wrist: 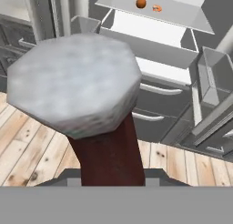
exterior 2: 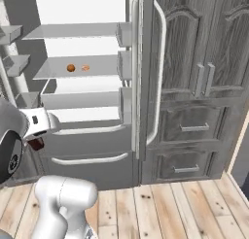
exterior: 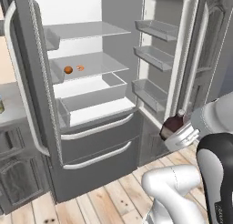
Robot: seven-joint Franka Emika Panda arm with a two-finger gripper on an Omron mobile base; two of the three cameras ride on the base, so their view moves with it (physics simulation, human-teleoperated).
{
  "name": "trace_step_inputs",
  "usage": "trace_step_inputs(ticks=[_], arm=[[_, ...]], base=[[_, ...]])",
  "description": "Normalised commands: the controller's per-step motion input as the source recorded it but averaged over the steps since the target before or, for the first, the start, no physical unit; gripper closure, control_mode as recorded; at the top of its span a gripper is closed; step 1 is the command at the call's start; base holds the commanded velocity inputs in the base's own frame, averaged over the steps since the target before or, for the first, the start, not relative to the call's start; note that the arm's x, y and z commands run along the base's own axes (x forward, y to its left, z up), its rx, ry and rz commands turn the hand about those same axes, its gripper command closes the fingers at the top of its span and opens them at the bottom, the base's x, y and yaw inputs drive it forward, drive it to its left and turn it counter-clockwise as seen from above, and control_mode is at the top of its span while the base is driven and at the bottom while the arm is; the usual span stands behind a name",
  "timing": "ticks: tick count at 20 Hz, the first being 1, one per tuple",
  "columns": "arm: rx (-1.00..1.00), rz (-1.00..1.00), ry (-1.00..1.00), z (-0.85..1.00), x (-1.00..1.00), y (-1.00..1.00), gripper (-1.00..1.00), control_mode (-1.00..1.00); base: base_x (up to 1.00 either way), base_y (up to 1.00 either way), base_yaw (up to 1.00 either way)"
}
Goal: Place the mayonnaise and ketchup from the counter to the top shelf of the fridge. If the existing items in the fridge are on the top shelf, move them to other shelves.
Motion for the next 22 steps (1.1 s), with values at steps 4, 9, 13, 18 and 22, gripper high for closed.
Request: trace_step_inputs(ticks=[4,9,13,18,22], arm=[[0.00,0.00,0.00,0.00,0.00,0.00,1.00,1.00],[0.00,0.00,0.00,0.00,0.00,0.00,1.00,1.00],[0.00,0.00,0.00,0.00,0.00,0.00,1.00,1.00],[0.00,0.00,0.00,0.00,0.00,0.00,1.00,1.00],[0.00,0.00,0.00,0.00,0.00,0.00,1.00,1.00]], base=[[0.42,-0.23,0.07],[0.30,-0.03,0.11],[0.09,0.44,0.09],[0.25,0.31,0.09],[0.31,0.24,0.12]])
